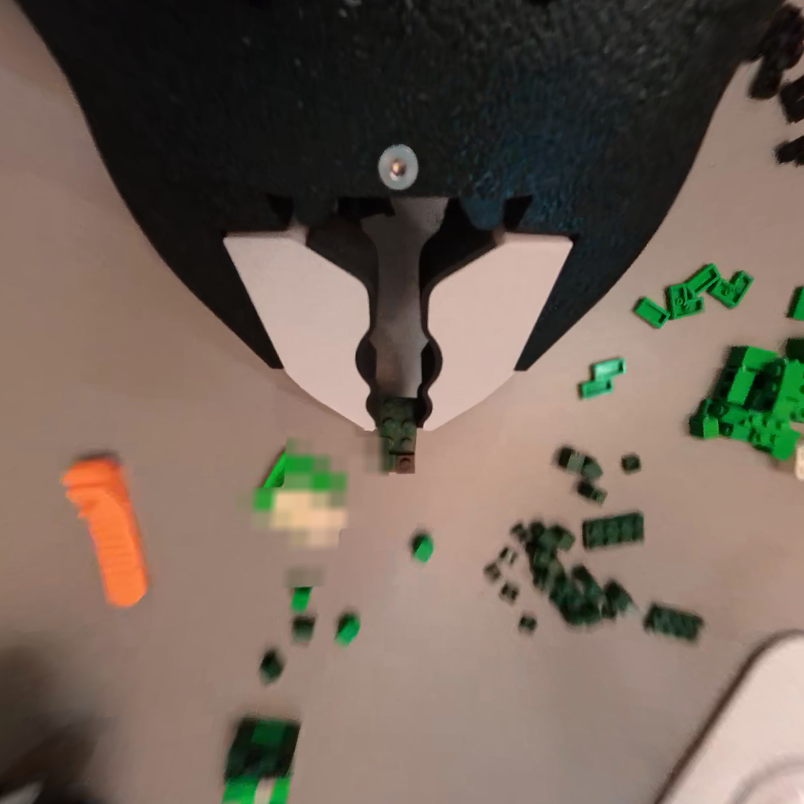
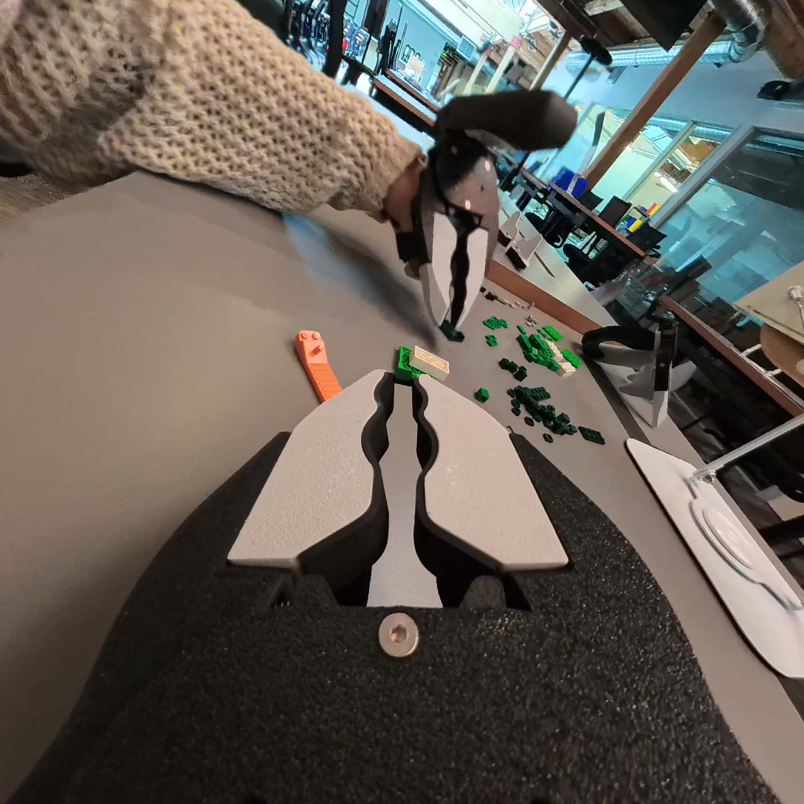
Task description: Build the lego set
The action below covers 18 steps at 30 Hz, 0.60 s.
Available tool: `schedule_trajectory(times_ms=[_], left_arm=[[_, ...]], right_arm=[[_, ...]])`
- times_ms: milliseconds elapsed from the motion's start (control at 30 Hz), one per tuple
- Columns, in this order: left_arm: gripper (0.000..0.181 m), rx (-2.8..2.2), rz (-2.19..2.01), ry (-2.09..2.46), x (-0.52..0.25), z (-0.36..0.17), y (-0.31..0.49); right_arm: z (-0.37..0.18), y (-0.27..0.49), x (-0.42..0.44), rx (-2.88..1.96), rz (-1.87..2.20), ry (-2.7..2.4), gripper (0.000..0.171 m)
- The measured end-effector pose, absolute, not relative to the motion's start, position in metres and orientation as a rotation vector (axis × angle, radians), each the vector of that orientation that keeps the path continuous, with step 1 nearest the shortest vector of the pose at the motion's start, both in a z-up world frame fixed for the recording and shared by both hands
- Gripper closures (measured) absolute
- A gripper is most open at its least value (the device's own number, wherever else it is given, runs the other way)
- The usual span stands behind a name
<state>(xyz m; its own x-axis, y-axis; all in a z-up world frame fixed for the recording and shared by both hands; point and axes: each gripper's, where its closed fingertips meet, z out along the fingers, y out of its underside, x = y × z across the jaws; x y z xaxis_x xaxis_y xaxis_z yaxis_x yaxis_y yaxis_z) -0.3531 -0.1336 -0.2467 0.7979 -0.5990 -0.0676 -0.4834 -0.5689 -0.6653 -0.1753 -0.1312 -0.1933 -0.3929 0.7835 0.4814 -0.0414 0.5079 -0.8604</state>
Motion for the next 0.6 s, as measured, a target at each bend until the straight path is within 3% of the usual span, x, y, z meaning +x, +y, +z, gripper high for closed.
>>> schedule_trajectory(times_ms=[100, 300, 600], left_arm=[[0.166, -2.18, -0.213, 0.813, -0.304, -0.226, -0.14], [0.166, -2.138, -0.154, 0.966, -0.218, -0.241, -0.15], [0.166, -2.217, -0.205, 0.979, -0.208, -0.251, -0.16]], right_arm=[[-0.193, -0.13, -0.176, -0.638, 1.048, -1.749, 0.164], [-0.198, -0.135, -0.175, -0.65, 1.113, -1.829, 0.164], [-0.22, -0.148, -0.194, -0.721, 1.156, -2.073, 0.164]])
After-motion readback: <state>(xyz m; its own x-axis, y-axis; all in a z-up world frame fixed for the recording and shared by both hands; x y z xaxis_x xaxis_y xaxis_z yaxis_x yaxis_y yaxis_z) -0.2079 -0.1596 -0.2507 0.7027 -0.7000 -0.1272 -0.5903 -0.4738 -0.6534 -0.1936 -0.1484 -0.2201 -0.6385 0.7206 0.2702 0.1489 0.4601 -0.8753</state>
